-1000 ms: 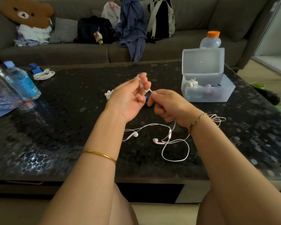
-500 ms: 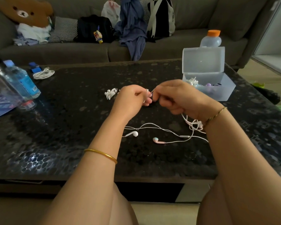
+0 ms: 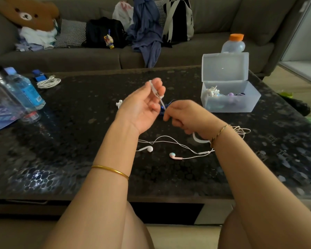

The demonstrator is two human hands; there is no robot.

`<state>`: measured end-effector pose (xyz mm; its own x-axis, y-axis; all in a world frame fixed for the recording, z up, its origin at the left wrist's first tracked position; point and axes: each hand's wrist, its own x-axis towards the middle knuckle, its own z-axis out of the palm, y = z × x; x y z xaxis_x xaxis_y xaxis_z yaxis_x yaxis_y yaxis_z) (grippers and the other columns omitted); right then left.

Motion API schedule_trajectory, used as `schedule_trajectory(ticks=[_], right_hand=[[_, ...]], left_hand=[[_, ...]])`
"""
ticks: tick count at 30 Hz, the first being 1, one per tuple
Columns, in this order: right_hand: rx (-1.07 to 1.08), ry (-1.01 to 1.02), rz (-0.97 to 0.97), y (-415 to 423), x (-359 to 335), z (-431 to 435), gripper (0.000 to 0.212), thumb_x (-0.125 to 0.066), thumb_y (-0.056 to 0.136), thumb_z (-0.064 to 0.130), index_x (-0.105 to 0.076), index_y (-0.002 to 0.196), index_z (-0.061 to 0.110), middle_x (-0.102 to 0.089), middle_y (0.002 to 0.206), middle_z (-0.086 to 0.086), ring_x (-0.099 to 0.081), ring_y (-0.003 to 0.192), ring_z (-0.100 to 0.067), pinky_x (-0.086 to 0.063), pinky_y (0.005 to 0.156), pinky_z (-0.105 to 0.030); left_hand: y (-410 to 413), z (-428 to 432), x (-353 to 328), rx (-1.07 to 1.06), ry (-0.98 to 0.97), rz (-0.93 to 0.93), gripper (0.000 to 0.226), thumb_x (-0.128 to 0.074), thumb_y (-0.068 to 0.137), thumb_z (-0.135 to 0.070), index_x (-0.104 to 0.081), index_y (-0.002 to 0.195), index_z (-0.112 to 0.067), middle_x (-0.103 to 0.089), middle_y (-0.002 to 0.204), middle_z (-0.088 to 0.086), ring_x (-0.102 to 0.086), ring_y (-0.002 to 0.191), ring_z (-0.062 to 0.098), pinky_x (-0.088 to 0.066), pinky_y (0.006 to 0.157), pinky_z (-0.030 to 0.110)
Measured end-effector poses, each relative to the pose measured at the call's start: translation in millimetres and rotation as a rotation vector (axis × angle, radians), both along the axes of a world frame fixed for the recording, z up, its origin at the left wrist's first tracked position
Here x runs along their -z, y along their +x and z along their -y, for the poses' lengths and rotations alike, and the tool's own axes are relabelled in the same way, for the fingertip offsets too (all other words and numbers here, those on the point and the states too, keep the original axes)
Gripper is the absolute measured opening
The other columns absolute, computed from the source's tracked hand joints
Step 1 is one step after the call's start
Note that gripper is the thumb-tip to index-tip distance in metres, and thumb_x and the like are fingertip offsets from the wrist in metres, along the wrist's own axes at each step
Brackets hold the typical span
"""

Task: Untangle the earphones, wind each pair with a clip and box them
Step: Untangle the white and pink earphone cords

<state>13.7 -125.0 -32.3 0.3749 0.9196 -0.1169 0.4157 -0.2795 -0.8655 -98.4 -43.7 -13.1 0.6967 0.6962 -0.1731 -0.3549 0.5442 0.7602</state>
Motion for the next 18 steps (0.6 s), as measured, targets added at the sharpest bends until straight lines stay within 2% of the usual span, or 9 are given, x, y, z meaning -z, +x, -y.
schedule_trajectory(ticks=[2,5,8,10,13,15,16,18], right_hand=[[-0.104,-0.03,0.013,-6.6,-1.3,-0.2,0.023,-0.045,0.096,0.016,-0.061,0.081,0.011,-0.037,0.055,-0.002,-0.026,0.044,-0.01,-0.021,0.041,-0.022],[-0.159,0.003,0.013,-9.2,-9.4,0.5,0.023,-0.046,0.097,0.018,-0.063,0.085,0.01,-0.037,0.055,-0.001,-0.027,0.043,-0.009,-0.022,0.042,-0.022],[-0.093,0.102,-0.042,-7.1,-15.1,1.6,0.023,-0.046,0.098,0.02,-0.061,0.085,0.008,-0.037,0.054,0.0,-0.027,0.04,-0.006,-0.021,0.039,-0.019],[0.002,0.21,-0.152,-2.2,-16.3,2.5,0.023,-0.044,0.097,0.016,-0.056,0.079,0.009,-0.035,0.054,-0.002,-0.026,0.037,-0.004,-0.018,0.036,-0.018],[0.133,0.319,-0.118,7.6,-13.3,1.8,0.025,-0.042,0.097,0.01,-0.054,0.076,0.009,-0.039,0.054,-0.001,-0.033,0.035,-0.001,-0.025,0.036,-0.014],[0.215,0.374,-0.042,10.8,-6.4,-2.2,0.025,-0.044,0.097,0.012,-0.055,0.074,0.012,-0.043,0.055,0.003,-0.037,0.038,0.0,-0.029,0.039,-0.011],[0.25,0.398,-0.007,11.3,-3.1,-4.5,0.026,-0.046,0.097,0.013,-0.055,0.073,0.014,-0.044,0.056,0.004,-0.039,0.041,-0.001,-0.031,0.041,-0.012],[0.278,0.427,0.011,10.2,1.4,-8.8,0.026,-0.047,0.096,0.014,-0.054,0.071,0.017,-0.045,0.056,0.005,-0.039,0.044,-0.002,-0.031,0.043,-0.013]], left_hand=[[-0.6,-2.9,3.3,-0.134,0.089,-0.074,0.019,-0.046,0.1,-0.018,-0.066,0.099,-0.015,-0.074,0.087,-0.006,-0.071,0.08,0.004,-0.036,0.054,0.014],[-1.5,-2.5,10.6,-0.252,0.479,-0.386,0.019,-0.05,0.099,-0.022,-0.068,0.102,-0.02,-0.074,0.096,-0.008,-0.069,0.091,0.002,-0.042,0.068,0.017],[-0.8,-3.7,15.1,-0.291,0.883,-0.587,0.02,-0.051,0.097,-0.02,-0.07,0.104,-0.017,-0.072,0.093,-0.008,-0.066,0.084,-0.003,-0.047,0.069,0.01],[0.4,-2.9,13.8,-0.234,1.011,-0.697,0.019,-0.05,0.098,-0.02,-0.069,0.1,-0.016,-0.069,0.085,-0.008,-0.064,0.076,-0.002,-0.048,0.07,0.011],[4.4,1.4,9.5,-0.113,0.998,-0.769,0.028,-0.042,0.101,-0.021,-0.068,0.094,-0.012,-0.064,0.075,-0.005,-0.058,0.065,0.004,-0.04,0.051,0.006],[6.3,5.4,5.0,-0.039,0.936,-0.753,0.033,-0.039,0.101,-0.022,-0.067,0.088,-0.012,-0.057,0.066,-0.004,-0.052,0.057,0.005,-0.037,0.045,0.008],[7.2,6.8,3.6,-0.005,0.863,-0.708,0.033,-0.039,0.101,-0.022,-0.066,0.084,-0.013,-0.053,0.062,-0.005,-0.049,0.055,0.006,-0.037,0.047,0.012],[7.4,8.6,1.9,0.046,0.607,-0.505,0.033,-0.04,0.101,-0.021,-0.063,0.081,-0.012,-0.046,0.059,-0.004,-0.043,0.053,0.007,-0.032,0.051,0.02]])
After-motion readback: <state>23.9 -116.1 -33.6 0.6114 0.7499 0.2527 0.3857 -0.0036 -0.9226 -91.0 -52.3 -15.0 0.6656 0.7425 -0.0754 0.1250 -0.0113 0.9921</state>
